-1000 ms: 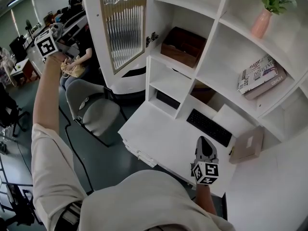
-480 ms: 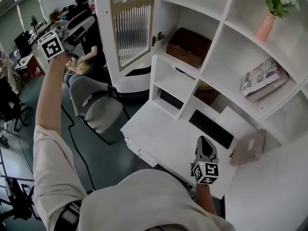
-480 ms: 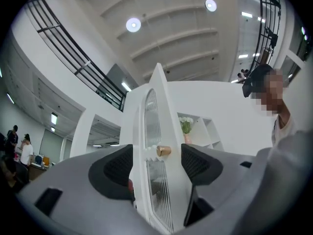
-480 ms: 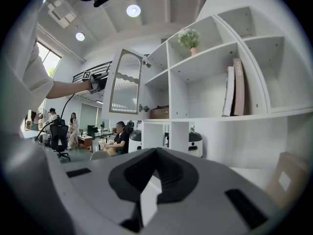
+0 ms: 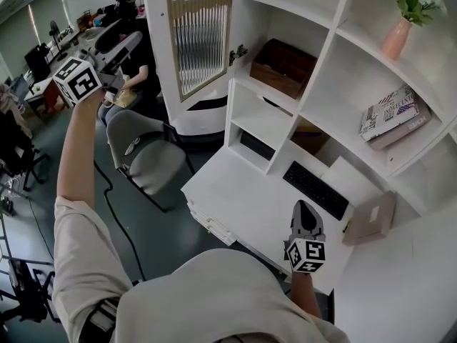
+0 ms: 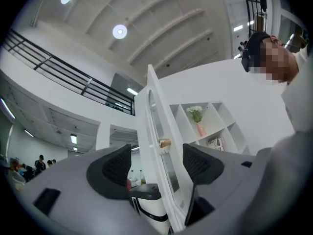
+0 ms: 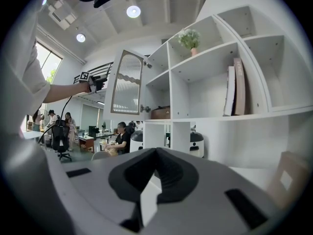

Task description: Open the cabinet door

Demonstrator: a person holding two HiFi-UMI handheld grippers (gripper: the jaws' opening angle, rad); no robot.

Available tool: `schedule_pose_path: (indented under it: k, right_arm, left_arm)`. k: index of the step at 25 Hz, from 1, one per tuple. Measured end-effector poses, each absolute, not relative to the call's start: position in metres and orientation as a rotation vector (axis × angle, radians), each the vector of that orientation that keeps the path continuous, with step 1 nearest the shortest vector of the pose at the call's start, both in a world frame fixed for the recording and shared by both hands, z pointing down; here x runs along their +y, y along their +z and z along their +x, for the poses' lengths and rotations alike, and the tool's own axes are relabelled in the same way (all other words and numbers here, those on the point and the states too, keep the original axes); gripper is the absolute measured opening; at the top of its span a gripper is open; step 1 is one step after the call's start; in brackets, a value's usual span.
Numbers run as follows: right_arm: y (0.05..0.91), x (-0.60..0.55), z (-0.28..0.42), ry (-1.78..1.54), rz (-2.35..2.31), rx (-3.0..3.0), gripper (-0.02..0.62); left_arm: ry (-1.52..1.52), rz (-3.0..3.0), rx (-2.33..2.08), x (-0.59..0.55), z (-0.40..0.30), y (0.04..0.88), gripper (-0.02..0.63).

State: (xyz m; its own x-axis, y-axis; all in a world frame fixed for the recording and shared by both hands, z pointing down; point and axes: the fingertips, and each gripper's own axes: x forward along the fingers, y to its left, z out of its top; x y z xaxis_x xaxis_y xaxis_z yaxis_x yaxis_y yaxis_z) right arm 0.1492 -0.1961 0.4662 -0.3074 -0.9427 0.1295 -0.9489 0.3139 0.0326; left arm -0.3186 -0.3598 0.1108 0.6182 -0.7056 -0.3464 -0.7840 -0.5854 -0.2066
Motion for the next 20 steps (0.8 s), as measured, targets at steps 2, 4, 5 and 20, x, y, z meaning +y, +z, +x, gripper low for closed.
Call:
schedule_pose_path:
  k: [2,4,5,20]
  right_arm:
    - [0.467,-0.195,0.148,0.075,1.767,-2.448,0.003]
    - [0.467,-0.196,0.147,0.073,1.762,-2.453,0.004]
    - [0.466,-0.196,0.147,0.072,1.760,-2.456,0.004]
    - [0.458,-0.205,0.129,0.034,1.710,-2.503,0.003]
  left_arm:
    - [0.316,-2.467,1.256,-0.355,-0.322,0.118,0.319]
    - [0.302,-2.428,1.299,-0.351,-0.326,0.126,0.319]
    - [0.295,-2.411,1.314,-0.348,-0.326,0.130,0.319]
    - [0.254,-2.311,1.540,-0.312,-0.319,0.196,0.317]
